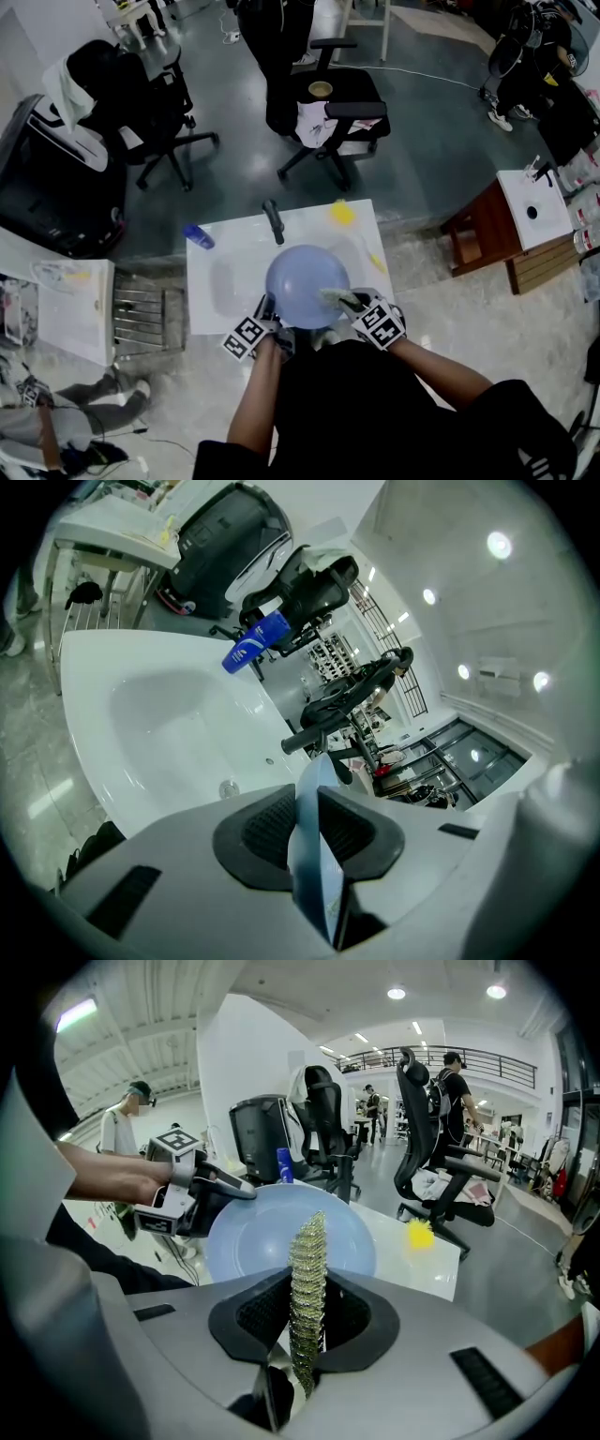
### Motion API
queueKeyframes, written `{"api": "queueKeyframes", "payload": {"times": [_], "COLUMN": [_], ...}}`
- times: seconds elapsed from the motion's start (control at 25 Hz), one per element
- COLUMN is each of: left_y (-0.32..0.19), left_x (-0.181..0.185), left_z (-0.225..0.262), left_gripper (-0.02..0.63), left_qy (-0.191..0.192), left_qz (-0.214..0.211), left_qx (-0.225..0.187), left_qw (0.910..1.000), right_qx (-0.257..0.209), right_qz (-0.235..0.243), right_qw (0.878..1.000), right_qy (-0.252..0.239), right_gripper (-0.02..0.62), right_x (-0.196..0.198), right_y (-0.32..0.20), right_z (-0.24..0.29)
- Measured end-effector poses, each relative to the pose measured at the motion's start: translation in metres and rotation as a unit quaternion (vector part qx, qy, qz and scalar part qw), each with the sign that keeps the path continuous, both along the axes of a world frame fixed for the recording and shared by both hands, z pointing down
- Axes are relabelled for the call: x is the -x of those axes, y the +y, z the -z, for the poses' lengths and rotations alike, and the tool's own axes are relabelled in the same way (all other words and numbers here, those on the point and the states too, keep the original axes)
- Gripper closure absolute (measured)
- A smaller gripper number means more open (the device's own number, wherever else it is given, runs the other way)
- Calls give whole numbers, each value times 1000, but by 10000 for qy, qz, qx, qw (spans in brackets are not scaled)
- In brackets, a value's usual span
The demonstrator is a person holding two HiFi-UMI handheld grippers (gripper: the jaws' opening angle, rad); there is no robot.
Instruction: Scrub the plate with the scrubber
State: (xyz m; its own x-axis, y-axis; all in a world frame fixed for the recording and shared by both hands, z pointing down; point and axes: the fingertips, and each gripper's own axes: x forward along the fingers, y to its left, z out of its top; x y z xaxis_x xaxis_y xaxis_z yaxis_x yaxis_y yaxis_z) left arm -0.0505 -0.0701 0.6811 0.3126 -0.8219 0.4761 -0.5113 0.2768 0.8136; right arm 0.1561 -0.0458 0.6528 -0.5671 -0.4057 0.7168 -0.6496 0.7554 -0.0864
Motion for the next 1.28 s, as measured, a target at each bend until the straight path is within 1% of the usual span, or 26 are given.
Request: {"api": "queueKeyframes", "payload": {"times": [0.36, 0.68, 0.88, 0.96, 1.04, 1.28], "left_y": [0, -2, -6, -8, -10, -11], "left_x": [9, 27, 37, 39, 41, 46], "left_z": [-2, -6, -6, -6, -5, -1], "left_gripper": [543, 543, 543, 543, 543, 543], "left_qy": [37, 135, 158, 170, 171, 209], "left_qz": [69, 139, 98, 72, 24, -135], "left_qx": [52, 108, 156, 171, 173, 200], "left_qw": [10000, 9998, 9997, 9997, 9997, 9995], "right_qx": [198, 380, 501, 544, 617, 808], "right_qz": [87, 288, 405, 407, 393, 441], "right_qw": [9995, 9981, 9970, 9963, 9954, 9934], "right_qy": [-241, -396, -438, -525, -620, -690], "right_gripper": [535, 535, 535, 535, 535, 535], "right_x": [21, 55, 79, 88, 98, 124], "right_y": [7, 10, 12, 10, 9, 8], "right_z": [-1, 10, 11, 13, 15, 22]}}
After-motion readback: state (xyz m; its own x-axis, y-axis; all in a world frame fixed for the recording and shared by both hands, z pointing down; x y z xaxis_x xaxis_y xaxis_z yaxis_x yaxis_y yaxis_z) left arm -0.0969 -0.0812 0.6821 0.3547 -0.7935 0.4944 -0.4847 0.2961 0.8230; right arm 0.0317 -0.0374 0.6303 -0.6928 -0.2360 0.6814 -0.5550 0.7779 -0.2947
